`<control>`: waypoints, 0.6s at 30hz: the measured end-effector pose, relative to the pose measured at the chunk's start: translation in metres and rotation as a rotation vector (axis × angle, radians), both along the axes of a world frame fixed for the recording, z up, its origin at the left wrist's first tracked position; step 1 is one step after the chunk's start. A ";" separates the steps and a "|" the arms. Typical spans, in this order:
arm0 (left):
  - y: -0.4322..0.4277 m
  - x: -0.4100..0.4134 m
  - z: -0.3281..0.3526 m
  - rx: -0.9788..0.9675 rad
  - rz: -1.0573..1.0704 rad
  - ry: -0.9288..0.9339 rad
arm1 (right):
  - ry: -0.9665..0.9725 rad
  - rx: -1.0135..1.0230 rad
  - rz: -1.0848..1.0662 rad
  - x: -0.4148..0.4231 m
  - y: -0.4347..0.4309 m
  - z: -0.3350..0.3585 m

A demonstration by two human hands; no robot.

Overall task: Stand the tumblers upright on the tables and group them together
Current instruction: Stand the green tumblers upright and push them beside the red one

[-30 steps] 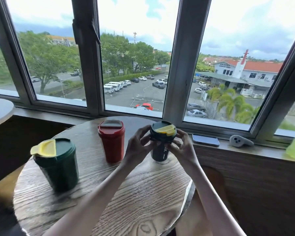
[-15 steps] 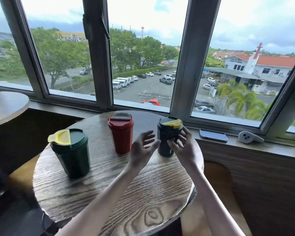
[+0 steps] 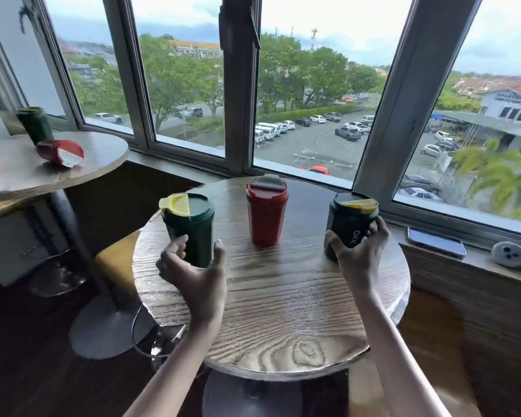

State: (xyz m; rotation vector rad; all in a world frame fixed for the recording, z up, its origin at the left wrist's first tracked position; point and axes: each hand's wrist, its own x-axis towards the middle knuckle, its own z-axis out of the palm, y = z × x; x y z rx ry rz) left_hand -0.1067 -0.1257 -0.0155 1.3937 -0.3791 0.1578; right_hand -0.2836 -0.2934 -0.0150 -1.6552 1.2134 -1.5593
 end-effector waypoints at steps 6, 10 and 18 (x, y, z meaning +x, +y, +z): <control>-0.001 0.049 -0.001 0.286 -0.001 -0.006 | 0.017 0.022 -0.059 0.011 -0.001 0.003; -0.002 0.077 -0.006 0.317 -0.234 -0.020 | -0.004 0.033 -0.116 0.014 -0.004 0.004; -0.001 0.075 0.006 0.331 -0.348 -0.088 | -0.036 -0.085 -0.022 0.017 0.012 0.013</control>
